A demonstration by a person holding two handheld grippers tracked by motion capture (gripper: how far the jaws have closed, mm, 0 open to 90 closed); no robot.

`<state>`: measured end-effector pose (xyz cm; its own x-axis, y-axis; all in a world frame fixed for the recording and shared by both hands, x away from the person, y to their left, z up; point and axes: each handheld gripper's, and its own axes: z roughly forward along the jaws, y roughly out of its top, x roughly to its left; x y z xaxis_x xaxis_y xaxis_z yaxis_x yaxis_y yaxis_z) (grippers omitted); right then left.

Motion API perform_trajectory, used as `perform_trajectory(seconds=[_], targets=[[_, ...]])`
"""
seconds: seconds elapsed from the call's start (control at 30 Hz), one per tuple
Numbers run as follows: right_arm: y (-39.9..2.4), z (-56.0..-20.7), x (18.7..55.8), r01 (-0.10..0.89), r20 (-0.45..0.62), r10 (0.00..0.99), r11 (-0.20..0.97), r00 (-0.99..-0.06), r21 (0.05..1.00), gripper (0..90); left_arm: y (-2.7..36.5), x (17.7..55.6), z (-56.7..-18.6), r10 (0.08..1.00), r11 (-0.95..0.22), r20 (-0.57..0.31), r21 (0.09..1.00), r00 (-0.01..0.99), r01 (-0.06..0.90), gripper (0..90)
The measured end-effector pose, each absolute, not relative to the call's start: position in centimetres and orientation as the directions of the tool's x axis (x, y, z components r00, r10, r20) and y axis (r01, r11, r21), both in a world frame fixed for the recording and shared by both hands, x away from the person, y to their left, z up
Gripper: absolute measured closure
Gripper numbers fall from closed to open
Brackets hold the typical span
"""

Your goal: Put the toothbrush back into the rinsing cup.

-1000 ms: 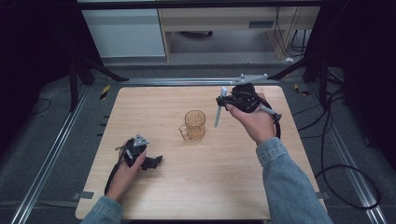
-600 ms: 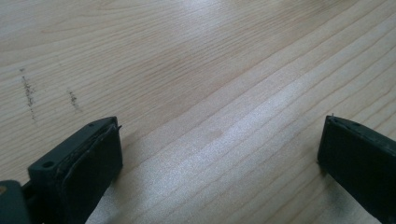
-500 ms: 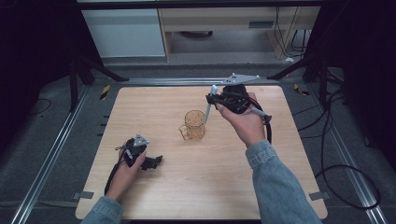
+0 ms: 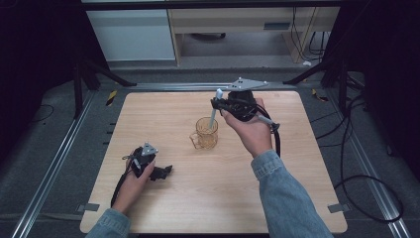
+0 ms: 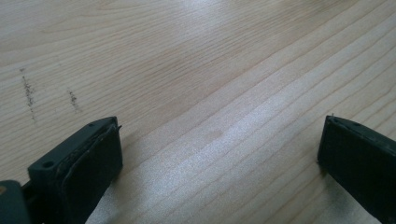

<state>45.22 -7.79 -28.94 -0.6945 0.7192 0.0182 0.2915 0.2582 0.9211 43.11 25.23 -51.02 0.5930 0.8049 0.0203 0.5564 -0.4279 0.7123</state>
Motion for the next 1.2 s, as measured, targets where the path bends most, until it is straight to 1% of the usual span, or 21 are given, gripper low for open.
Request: perform_trajectory(seconds=[0.4, 1.2], targets=[[-5.7, -29.5, 45.4, 0.274, 0.012, 0.716, 0.251, -0.698, 0.928, 83.4, 25.2, 43.1, -51.0, 0.805, -0.427, 0.021, 0.713, 0.593, 0.556, 0.0], [-4.1, -30.1, 45.8, 0.279, 0.002, 0.701, 0.281, -0.713, 0.918, 83.4, 25.2, 43.1, -51.0, 0.805, -0.427, 0.019, 0.713, 0.593, 0.556, 0.0]])
